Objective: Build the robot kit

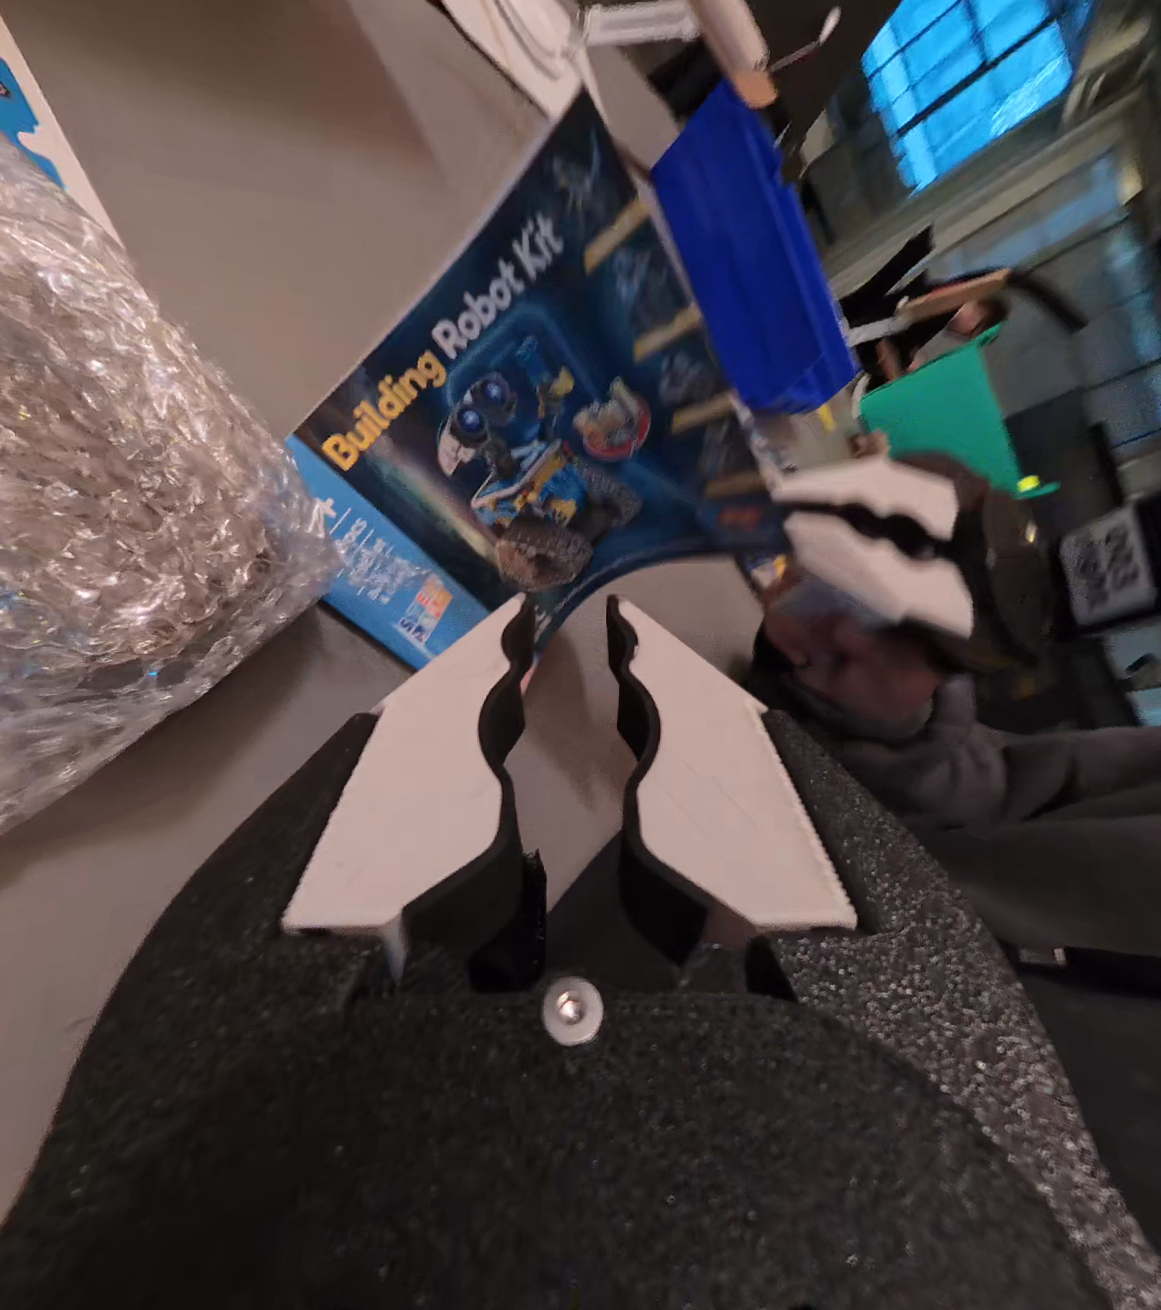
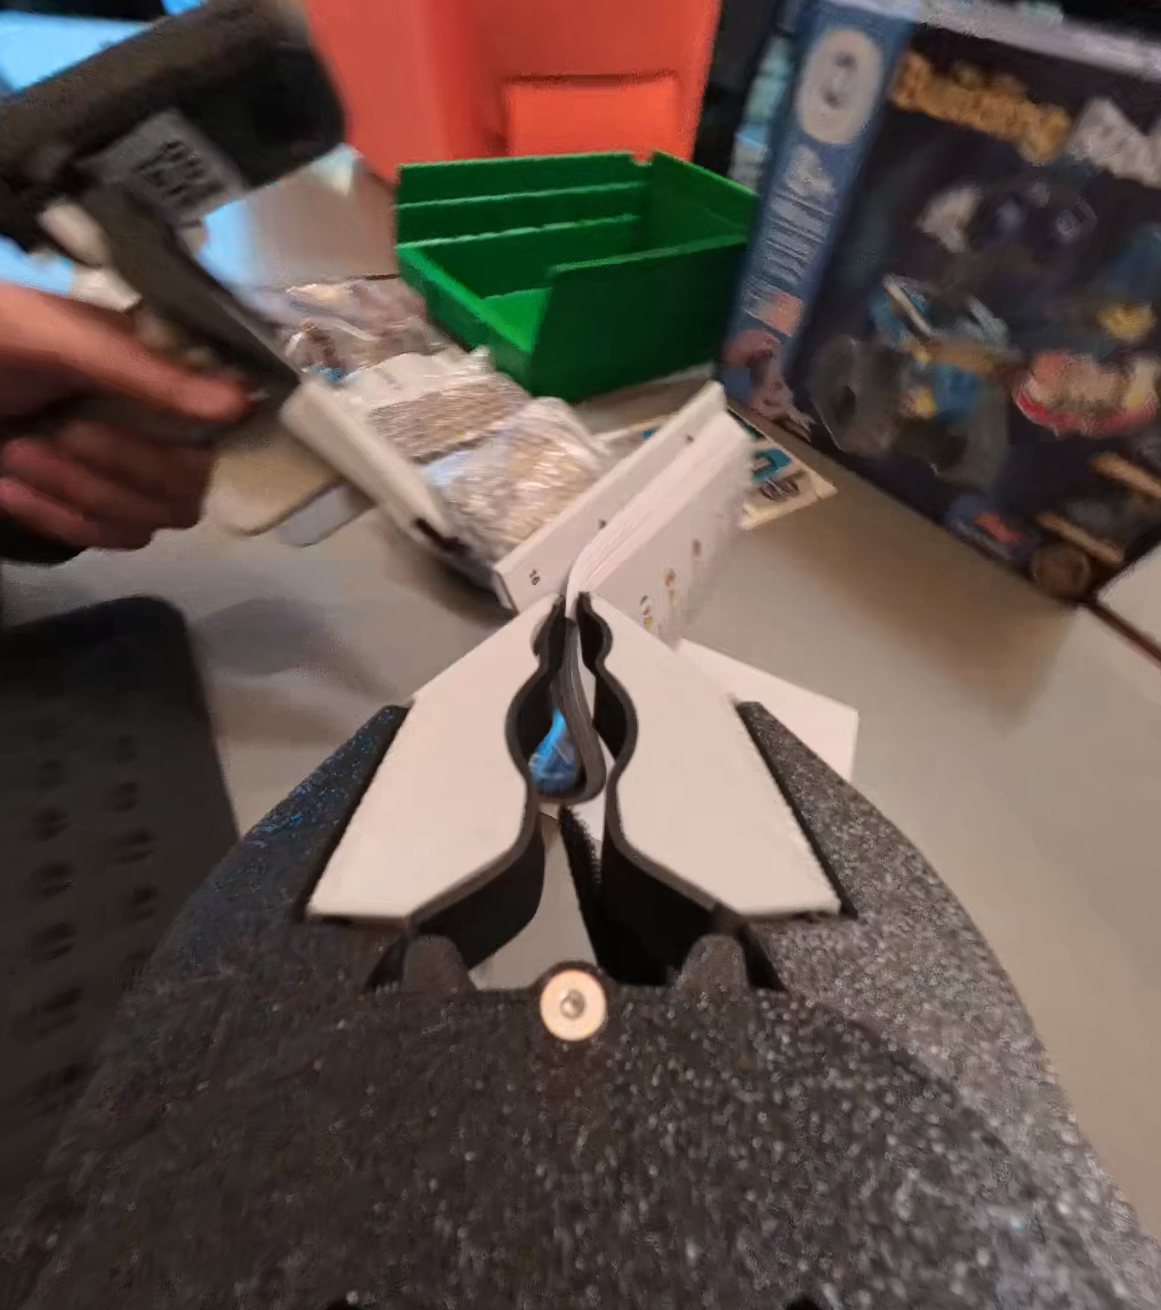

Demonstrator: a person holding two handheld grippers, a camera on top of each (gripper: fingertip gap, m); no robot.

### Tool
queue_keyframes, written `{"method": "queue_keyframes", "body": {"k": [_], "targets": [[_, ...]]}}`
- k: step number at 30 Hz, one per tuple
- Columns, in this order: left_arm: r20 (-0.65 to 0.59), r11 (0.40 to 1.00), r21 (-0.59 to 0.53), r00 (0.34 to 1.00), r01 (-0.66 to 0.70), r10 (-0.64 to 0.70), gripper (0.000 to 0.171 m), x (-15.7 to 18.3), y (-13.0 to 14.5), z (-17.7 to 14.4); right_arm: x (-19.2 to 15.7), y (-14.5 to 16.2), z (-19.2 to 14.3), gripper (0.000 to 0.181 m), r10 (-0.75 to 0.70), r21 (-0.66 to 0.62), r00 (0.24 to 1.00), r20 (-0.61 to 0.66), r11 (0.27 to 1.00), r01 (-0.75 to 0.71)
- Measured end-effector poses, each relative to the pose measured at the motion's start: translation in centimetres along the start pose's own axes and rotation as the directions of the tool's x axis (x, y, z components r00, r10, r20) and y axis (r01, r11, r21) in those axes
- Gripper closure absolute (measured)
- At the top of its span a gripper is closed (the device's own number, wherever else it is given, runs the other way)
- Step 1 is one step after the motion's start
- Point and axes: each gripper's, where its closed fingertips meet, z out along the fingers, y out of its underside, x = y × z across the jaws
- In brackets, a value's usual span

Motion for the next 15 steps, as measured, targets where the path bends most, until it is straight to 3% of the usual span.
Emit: {"method": "queue_keyframes", "body": {"k": [3, 6, 9, 15], "targets": [[-0.115, 0.996, 0.061, 0.991, 0.068, -0.061, 0.144, 1.2, -0.9, -0.7, -4.9, -0.8, 1.1, 0.18, -0.182, -0.018, 0.982, 0.052, 0.983, 0.183], [-0.141, 0.991, 0.076, 0.985, 0.109, -0.097, 0.141, 1.1, -0.9, -1.4, -6.8, -1.0, 1.9, 0.18, -0.308, -0.031, 0.951, 0.018, 0.951, 0.309], [-0.153, 0.988, 0.07, 0.98, 0.136, -0.124, 0.141, 0.7, -0.5, -2.2, -7.5, -1.1, 2.0, 0.179, -0.318, -0.036, 0.947, 0.039, 0.947, 0.319], [-0.223, 0.966, 0.161, 0.961, 0.2, -0.162, 0.116, -0.2, -1.6, -5.3, -8.5, -1.7, 2.0, 0.179, -0.358, -0.029, 0.932, 0.049, 0.933, 0.36]]}}
